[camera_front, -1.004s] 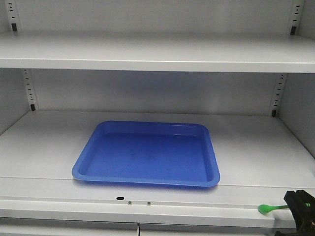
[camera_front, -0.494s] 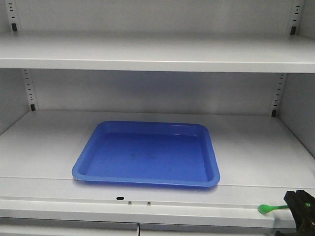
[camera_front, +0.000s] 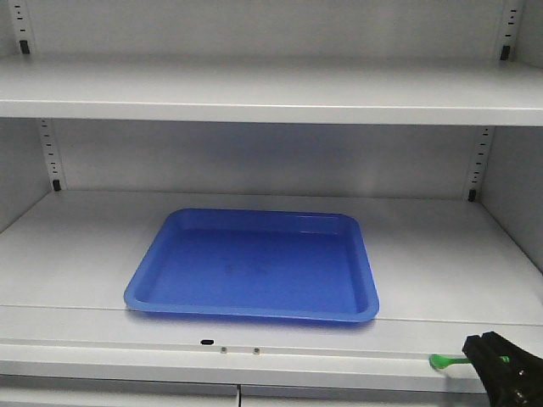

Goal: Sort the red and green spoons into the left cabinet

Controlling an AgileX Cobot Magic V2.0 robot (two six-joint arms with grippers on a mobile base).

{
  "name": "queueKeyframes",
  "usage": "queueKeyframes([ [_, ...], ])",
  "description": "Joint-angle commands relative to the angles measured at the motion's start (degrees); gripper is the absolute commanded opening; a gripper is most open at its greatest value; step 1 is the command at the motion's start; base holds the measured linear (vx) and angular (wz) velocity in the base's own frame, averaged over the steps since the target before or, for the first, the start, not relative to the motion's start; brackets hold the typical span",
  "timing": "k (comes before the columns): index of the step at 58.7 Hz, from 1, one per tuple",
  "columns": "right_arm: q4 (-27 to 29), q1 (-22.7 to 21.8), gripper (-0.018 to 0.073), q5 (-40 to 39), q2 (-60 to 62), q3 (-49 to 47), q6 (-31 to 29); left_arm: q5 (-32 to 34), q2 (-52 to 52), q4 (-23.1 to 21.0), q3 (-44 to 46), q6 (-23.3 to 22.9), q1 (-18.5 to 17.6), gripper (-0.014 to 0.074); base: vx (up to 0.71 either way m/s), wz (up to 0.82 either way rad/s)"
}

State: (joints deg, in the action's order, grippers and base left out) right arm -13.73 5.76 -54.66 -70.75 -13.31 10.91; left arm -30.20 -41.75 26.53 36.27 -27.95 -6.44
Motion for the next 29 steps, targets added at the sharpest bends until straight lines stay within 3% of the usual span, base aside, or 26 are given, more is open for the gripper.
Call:
queueKeyframes([
  [1, -1.65, -0.08, -0.0004, -2.96, 1.16, -1.36, 1.15, 3.62, 0.07, 0.69, 1.84, -0.04, -0.35, -0.0003, 0.0, 0.0],
  [29, -1.45, -0.08, -0.0004, -9.74, 1.16, -1.36, 1.16, 3.62, 0.07, 0.69, 1.84, -0.04, -0.35, -0.0003, 0.0, 0.0],
])
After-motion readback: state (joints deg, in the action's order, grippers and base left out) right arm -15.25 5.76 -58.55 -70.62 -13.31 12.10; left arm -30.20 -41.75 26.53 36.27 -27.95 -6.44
